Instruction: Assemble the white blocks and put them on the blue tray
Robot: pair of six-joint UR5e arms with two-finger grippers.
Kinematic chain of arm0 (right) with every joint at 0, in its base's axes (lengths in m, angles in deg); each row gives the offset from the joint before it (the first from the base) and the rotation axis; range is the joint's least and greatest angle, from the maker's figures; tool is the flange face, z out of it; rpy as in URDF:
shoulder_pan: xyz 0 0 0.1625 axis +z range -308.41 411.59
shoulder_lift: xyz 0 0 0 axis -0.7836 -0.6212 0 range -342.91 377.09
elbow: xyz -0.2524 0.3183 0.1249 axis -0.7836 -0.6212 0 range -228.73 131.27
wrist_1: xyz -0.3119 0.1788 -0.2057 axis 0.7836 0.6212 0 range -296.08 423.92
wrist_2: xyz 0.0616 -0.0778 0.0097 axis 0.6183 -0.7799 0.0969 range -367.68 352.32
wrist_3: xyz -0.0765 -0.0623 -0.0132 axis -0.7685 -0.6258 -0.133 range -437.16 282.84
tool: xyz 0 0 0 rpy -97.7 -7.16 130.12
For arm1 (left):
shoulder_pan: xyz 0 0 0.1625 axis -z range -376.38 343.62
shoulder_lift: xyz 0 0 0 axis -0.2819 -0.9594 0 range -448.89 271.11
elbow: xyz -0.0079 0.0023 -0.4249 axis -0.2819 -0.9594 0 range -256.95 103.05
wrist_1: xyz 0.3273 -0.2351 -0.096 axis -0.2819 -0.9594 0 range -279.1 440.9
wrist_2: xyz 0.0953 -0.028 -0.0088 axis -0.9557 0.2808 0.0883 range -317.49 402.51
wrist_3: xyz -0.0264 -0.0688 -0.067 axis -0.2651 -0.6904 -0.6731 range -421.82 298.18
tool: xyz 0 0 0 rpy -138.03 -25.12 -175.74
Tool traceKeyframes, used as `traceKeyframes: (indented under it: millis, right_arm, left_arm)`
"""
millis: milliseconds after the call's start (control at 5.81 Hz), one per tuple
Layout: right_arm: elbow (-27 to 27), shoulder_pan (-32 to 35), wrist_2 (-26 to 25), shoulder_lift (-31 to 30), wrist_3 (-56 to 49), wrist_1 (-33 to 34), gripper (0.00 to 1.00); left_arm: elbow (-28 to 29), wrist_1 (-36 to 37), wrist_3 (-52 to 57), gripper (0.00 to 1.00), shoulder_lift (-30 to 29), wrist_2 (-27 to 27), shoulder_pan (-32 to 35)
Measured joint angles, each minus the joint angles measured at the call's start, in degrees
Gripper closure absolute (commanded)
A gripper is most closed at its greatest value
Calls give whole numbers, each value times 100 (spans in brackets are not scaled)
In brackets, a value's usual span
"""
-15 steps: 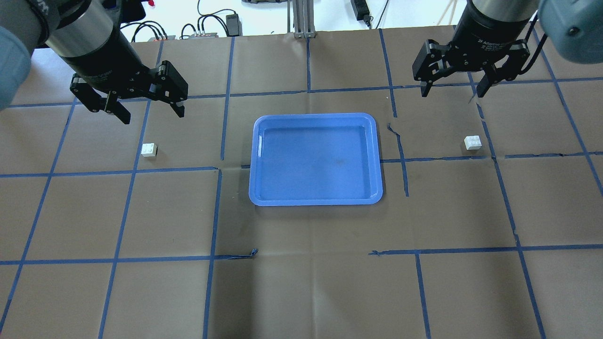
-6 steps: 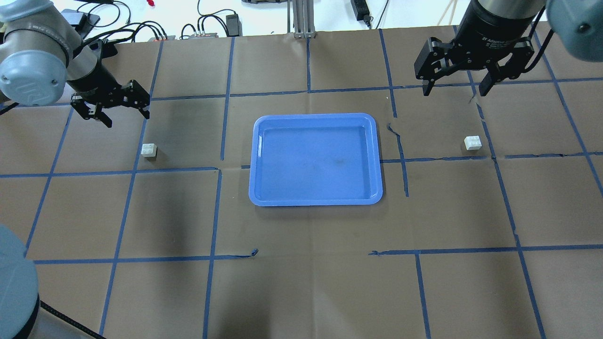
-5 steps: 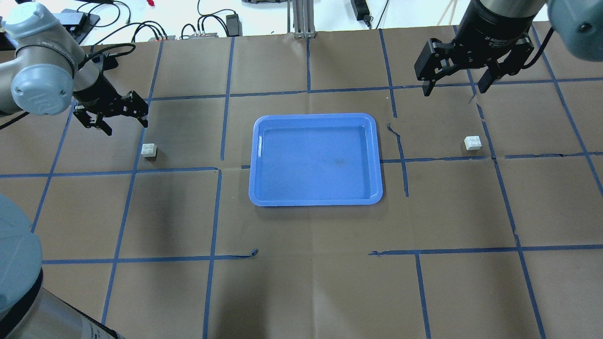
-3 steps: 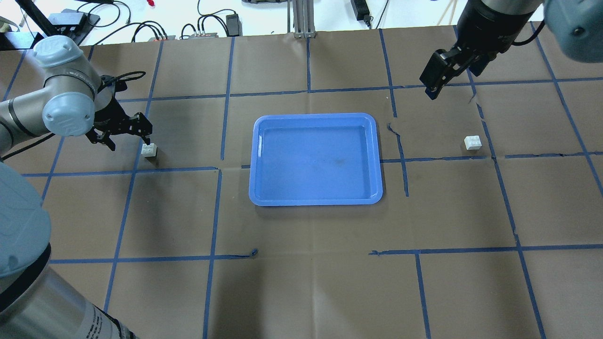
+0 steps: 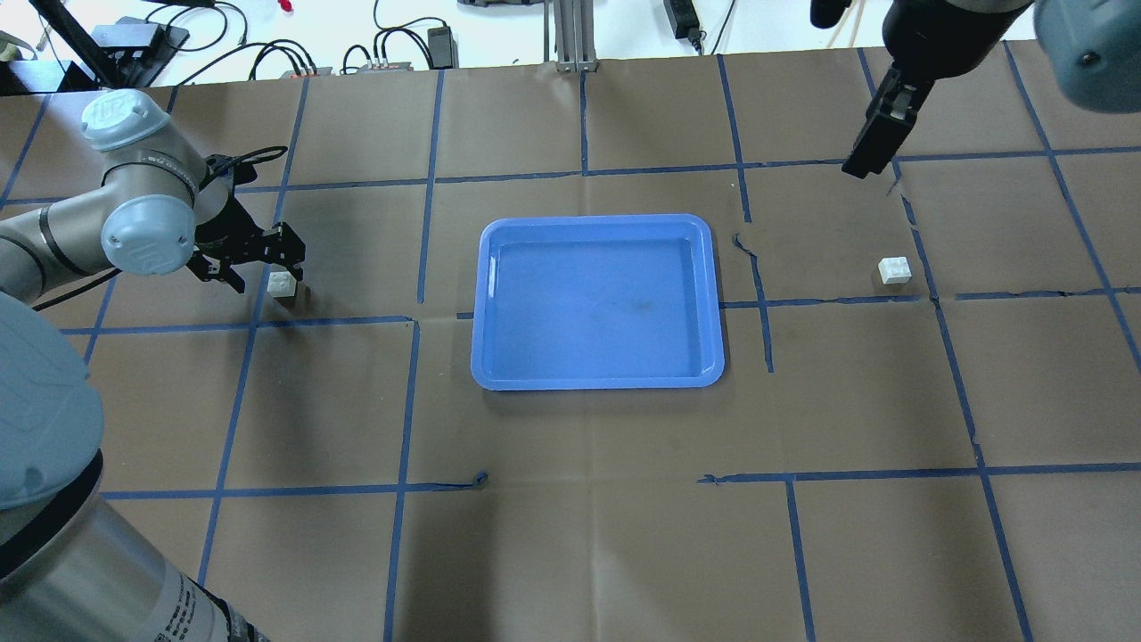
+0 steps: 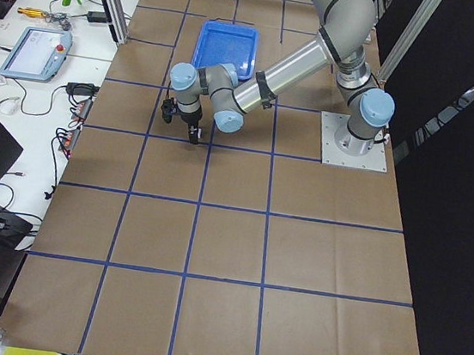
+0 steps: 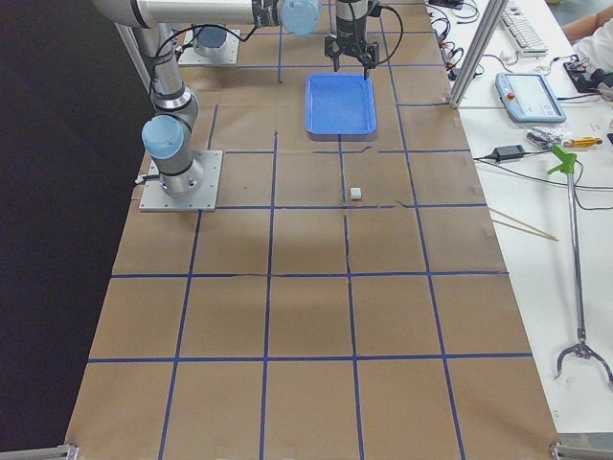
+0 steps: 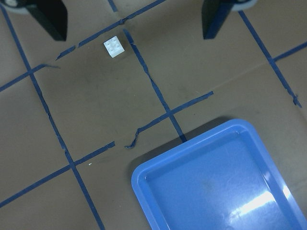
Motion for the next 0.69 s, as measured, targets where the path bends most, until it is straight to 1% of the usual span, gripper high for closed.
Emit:
traceKeyframes:
  millis: [172, 344, 688]
  right_arm:
    - [-11, -236, 197, 110, -925, 33, 0]
    - [-16, -589, 563, 237, -1892, 72, 0]
    - [-16, -1552, 1295, 659, -3640, 53, 0]
  left_arm:
    - [-9, -1, 70, 91, -40, 8, 8]
    - [-4, -4, 113, 100, -55, 13, 20]
    - [52, -15, 198, 100, 54, 6, 165]
